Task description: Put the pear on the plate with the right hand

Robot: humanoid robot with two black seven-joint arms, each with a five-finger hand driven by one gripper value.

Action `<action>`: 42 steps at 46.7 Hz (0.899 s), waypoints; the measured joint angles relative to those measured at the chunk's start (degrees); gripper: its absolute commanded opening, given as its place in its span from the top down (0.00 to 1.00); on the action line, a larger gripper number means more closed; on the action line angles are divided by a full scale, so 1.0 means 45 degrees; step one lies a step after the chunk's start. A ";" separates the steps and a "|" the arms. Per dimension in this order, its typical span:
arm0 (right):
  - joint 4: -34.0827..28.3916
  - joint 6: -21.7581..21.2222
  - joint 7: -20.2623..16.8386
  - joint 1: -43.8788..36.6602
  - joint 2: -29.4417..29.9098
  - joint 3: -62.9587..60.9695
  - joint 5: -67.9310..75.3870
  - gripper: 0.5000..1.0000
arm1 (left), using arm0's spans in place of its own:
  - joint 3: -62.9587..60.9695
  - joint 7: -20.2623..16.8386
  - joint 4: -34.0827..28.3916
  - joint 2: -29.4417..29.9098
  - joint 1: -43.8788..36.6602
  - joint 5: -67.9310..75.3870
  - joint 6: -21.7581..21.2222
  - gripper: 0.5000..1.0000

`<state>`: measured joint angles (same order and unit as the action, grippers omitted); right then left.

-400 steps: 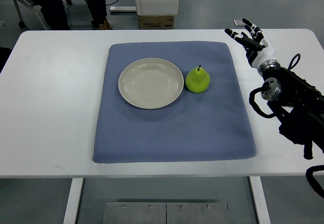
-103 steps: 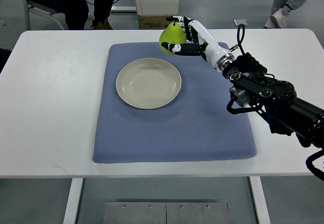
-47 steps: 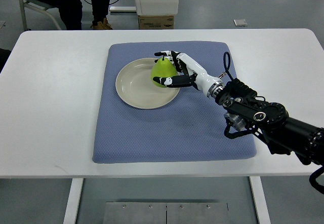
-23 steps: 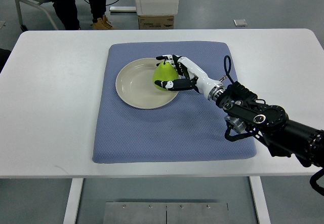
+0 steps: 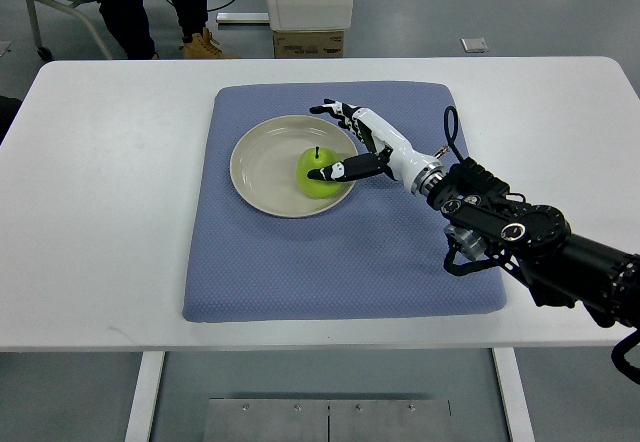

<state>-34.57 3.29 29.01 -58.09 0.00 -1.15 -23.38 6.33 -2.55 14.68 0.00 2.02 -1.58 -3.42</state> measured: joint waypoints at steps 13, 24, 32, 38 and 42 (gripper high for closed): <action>-0.0078 -0.0109 0.0016 -0.0061 0.0000 -0.0282 0.0010 0.00 | 0.0000 0.0000 0.0000 0.0000 0.0000 0.0000 0.0001 0.00; -0.0655 -0.0167 0.0027 -0.0062 -0.0480 -0.0399 0.0001 0.00 | -0.0002 -0.0001 -0.0001 0.0000 -0.0003 0.0000 -0.0001 0.00; -0.1427 -0.0169 0.0026 0.0011 -0.1409 -0.0520 0.0000 0.00 | 0.0000 -0.0002 0.0000 -0.0001 0.0003 0.0000 0.0002 0.00; -0.1568 -0.0168 0.0026 0.0074 -0.1900 -0.0561 -0.0001 0.00 | 0.0000 -0.0002 0.0000 0.0000 0.0000 0.0000 0.0001 0.00; -0.1677 -0.0167 0.0024 0.0194 -0.2322 -0.0810 0.0000 0.00 | -0.0001 -0.0002 -0.0001 0.0000 -0.0001 0.0000 0.0000 0.00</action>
<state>-42.11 2.54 29.12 -57.22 -10.45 -4.80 -23.38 6.32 -2.56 14.68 0.00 2.02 -1.58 -3.42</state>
